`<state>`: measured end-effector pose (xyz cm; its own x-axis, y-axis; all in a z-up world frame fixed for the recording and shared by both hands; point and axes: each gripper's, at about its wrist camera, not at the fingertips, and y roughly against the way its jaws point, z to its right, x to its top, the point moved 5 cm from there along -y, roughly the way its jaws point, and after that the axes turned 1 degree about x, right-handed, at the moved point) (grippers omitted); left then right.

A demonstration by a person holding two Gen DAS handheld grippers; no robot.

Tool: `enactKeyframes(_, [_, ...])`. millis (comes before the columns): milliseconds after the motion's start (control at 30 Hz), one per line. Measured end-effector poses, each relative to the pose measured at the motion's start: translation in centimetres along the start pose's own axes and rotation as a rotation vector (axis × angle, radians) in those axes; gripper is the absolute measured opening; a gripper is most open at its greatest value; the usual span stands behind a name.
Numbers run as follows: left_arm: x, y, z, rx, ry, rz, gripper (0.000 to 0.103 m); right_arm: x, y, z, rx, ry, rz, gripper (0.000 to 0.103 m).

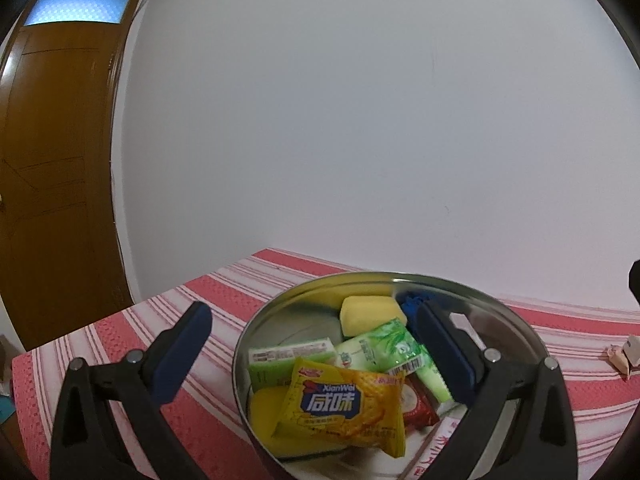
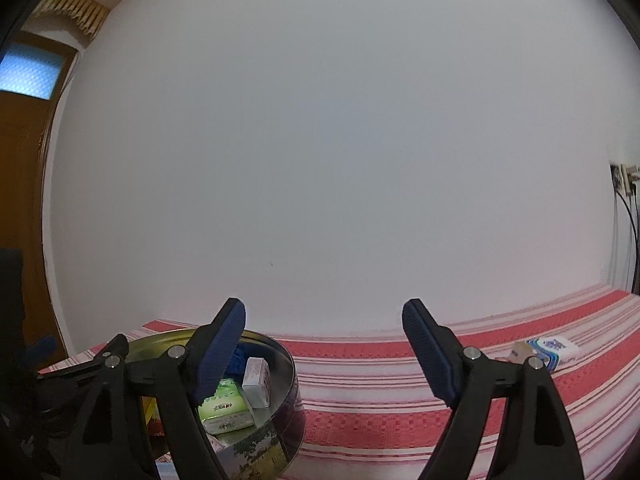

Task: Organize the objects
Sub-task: 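Move both open tools away from the tin toward the white tissue pack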

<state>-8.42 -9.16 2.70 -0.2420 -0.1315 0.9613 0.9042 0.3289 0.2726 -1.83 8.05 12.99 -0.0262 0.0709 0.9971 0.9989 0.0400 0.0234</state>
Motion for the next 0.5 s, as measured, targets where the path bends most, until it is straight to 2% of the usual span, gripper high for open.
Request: enactKeyframes(500, [-0.3, 0.9, 0.8, -0.017, -0.030, -0.010, 0.103, 0.5, 1.2, 2.0, -0.007, 0.022, -0.026, 0.083])
